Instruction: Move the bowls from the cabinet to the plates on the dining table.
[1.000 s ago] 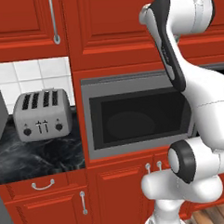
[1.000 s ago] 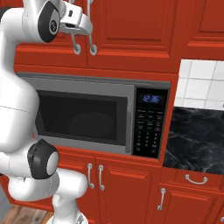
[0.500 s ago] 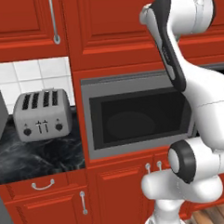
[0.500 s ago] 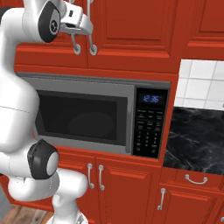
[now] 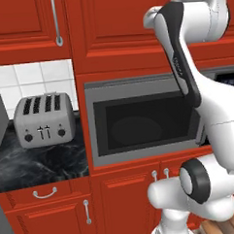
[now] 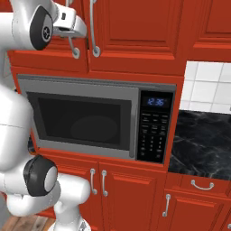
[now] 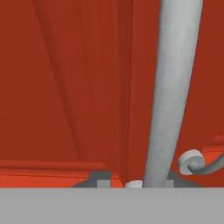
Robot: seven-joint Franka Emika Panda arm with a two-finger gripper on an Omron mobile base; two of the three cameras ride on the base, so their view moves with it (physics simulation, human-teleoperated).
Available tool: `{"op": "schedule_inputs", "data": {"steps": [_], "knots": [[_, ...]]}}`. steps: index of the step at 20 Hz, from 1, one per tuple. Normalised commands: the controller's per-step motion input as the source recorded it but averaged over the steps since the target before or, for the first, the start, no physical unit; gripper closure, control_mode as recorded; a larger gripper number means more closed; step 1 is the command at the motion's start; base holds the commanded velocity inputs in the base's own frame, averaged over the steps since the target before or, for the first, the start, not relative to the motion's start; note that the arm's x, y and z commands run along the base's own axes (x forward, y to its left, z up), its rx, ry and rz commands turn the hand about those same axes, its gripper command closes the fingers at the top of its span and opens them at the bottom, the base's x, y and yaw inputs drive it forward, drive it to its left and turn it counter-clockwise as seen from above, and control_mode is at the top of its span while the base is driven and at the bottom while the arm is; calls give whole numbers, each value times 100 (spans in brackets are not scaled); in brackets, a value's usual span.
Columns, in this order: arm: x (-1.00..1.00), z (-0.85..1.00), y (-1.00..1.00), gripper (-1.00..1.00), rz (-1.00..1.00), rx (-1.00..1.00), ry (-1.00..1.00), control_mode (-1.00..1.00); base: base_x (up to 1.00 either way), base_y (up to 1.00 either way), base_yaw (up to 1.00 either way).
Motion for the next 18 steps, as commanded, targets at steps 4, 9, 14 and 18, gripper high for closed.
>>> {"op": "schedule_inputs", "data": {"steps": [4, 9, 14, 18], "knots": [[-53, 1, 58, 100, 12, 0, -10, -100, 0, 0, 0], [-55, 1, 55, 100, 12, 0, -11, -100, 0, 0, 0], [-60, 1, 54, 100, 13, 0, -9, -100, 0, 0, 0], [-64, 0, 55, 100, 13, 0, -7, -100, 0, 0, 0]]}}
